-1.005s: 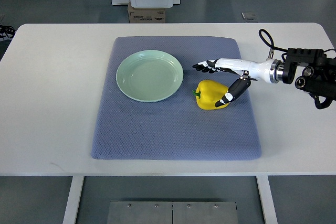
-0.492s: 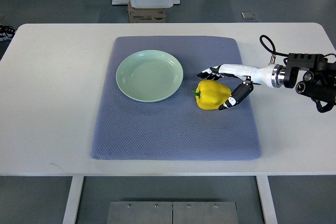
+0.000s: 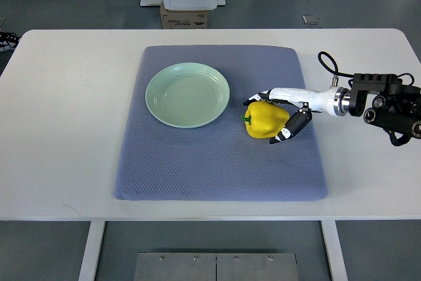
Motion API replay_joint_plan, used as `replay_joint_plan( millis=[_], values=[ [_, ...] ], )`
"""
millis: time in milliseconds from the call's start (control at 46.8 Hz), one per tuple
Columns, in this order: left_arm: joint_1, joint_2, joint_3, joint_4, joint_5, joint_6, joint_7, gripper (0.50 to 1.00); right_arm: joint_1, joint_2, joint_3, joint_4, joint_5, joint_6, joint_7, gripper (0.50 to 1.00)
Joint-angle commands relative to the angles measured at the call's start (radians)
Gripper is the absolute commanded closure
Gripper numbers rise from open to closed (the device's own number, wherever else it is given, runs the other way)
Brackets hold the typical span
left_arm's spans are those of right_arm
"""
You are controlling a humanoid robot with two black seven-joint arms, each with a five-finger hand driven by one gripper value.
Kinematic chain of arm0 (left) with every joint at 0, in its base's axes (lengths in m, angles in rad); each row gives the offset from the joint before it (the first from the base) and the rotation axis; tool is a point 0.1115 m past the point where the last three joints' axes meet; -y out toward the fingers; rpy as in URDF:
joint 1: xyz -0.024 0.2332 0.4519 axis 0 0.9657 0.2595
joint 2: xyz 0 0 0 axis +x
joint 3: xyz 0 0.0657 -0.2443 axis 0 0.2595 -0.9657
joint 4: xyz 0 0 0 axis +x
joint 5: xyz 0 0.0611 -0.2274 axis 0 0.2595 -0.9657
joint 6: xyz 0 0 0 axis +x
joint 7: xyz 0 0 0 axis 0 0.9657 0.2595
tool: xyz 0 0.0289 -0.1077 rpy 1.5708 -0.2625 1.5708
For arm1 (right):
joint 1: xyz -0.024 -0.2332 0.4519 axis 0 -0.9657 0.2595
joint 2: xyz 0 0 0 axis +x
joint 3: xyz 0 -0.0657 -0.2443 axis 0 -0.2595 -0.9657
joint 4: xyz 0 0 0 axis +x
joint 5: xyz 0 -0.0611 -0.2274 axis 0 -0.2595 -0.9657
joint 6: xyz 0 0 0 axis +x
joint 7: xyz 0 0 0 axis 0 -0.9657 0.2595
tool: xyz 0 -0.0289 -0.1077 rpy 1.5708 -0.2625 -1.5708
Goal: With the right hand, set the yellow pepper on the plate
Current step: 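Close the right hand's fingers around the yellow pepper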
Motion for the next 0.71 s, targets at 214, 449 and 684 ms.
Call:
replay_joint_plan(
  millis=[214, 449, 684],
  values=[
    [0.000, 0.000, 0.000, 0.000, 0.000, 0.000, 0.000, 0.500, -0.008, 0.002, 0.003, -0.011, 0.003, -0.013, -0.004, 0.837],
    [0.000, 0.000, 0.000, 0.000, 0.000, 0.000, 0.000, 0.500, -0.014, 0.004, 0.006, -0.016, 0.012, -0.049, -0.020, 1.000],
    [0.000, 0.000, 0.000, 0.000, 0.000, 0.000, 0.000, 0.500, -0.006, 0.004, 0.051, -0.017, 0.018, -0.049, -0.085, 1.000]
  ],
)
